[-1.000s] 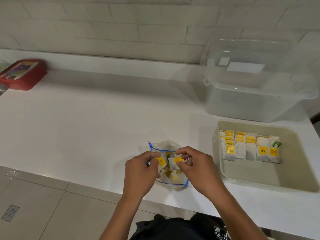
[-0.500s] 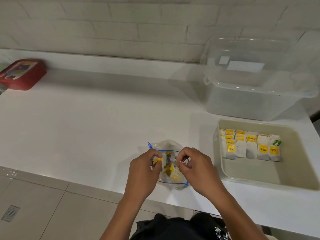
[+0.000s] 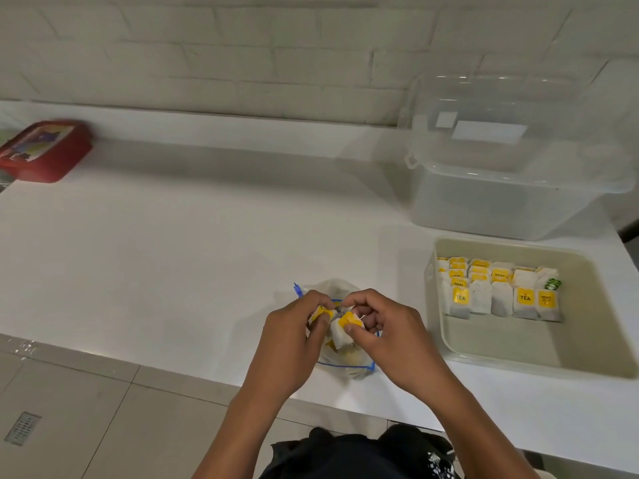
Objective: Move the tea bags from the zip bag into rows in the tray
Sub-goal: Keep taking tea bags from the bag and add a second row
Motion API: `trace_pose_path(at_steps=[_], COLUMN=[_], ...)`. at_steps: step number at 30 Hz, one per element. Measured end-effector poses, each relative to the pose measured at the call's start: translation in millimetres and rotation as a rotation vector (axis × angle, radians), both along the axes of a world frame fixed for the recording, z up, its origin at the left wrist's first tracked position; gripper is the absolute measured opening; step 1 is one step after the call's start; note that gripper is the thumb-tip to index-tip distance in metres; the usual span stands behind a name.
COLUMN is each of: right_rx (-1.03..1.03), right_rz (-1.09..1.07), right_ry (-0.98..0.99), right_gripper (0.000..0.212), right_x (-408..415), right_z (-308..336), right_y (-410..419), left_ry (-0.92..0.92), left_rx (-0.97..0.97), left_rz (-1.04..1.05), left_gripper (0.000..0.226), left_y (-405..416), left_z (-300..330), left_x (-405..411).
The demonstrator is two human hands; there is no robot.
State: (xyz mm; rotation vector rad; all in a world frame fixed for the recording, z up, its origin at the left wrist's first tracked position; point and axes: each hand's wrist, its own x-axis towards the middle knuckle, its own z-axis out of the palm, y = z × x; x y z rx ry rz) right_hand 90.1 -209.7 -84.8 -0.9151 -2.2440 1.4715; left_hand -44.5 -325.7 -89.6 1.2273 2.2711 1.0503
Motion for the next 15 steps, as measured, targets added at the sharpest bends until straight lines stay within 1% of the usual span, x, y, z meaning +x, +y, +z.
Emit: trace_pose_path(at_steps=[2, 6, 15], right_rx=[0.013, 0.000, -0.082], right_rz=[-0.023, -0.042, -0.078], right_ry=[0.024, 0.075, 0.202], right_gripper=[0.034, 0.041, 0.054], right_x=[2.0, 9.9, 38.0], right_z=[2.6, 8.4, 29.0], right_y=[1.4, 10.9, 39.6], left_ry=[0.051, 0.059, -0.034], left_rx=[0.013, 0.005, 0.043], left_rz=[-0.032, -0.106, -0.152], left_gripper=[0.026, 0.034, 0.032], left_y=[2.3, 9.6, 49.1], left_z=[4.8, 10.8, 35.3], left_x=[0.5, 2.2, 25.0])
